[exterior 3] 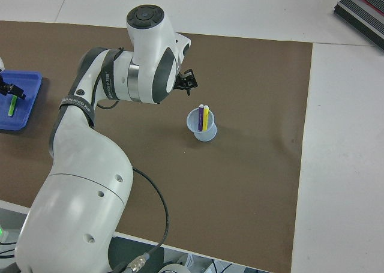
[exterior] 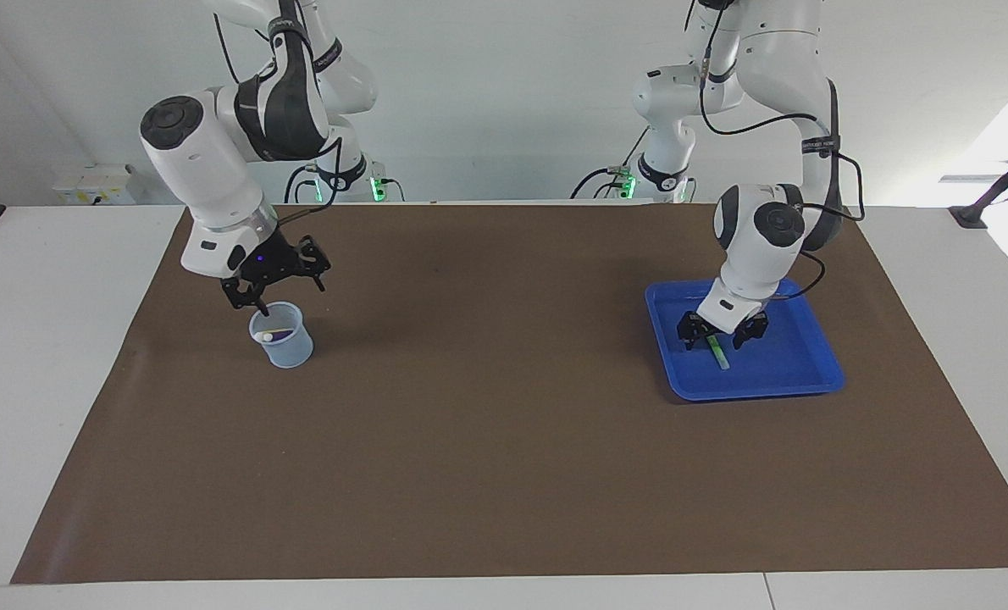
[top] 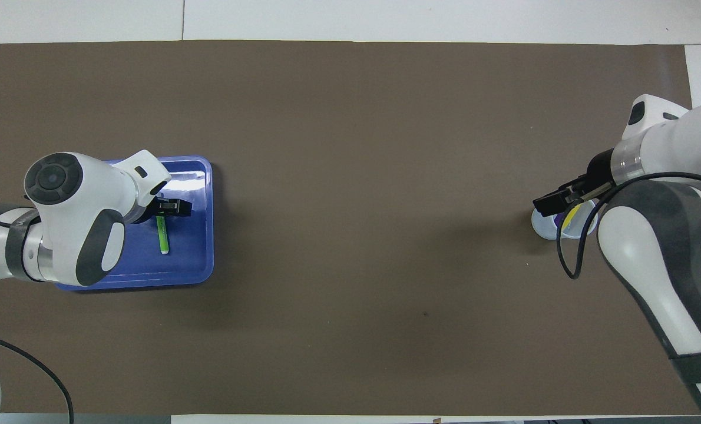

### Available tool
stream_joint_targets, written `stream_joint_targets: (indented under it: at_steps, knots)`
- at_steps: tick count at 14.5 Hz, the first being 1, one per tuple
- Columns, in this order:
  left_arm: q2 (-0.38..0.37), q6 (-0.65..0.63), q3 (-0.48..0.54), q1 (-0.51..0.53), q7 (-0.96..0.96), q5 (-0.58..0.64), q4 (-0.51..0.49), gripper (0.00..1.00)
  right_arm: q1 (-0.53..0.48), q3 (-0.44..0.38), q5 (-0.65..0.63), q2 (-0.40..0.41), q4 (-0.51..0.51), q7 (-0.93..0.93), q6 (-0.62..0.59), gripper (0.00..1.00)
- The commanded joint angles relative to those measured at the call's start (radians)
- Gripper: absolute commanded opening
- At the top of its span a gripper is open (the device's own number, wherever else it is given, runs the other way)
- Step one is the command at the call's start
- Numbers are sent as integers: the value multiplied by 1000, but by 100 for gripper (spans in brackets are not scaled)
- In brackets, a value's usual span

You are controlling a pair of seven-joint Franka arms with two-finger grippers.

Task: Transfer and insert pens with both arms
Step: 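Grasp the green pen with the left gripper while the right gripper returns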

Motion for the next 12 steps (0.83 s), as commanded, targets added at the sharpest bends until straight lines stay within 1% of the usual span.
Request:
stream_joint_targets:
  at_steps: [1, 3, 4, 5, 7, 9, 11, 12]
  knots:
    - [1, 33, -2, 26, 22, 21, -15, 95, -3, 4, 126, 7, 49, 100, -77, 100]
    - [15, 48, -2, 27, 16, 21, -15, 92, -2, 4, 255, -5, 49, 201, -87, 100]
    - [18, 56, -2, 26, 13, 21, -15, 91, -2, 4, 345, -5, 49, 252, -100, 100]
    - [20, 59, -2, 27, 13, 21, -15, 87, -2, 4, 405, -7, 49, 292, -102, 100]
    - [20, 63, -2, 27, 10, 21, -15, 73, 0, 20, 470, -8, 49, 371, -99, 100]
    - [20, 63, -2, 27, 8, 21, -15, 56, 0, 36, 537, -8, 49, 440, -90, 100]
    - [20, 62, -2, 27, 8, 21, -15, 34, 0, 48, 596, -16, 49, 491, -90, 100]
    - [20, 60, -2, 27, 7, 21, -15, 25, 1, 54, 599, -19, 46, 493, -87, 100]
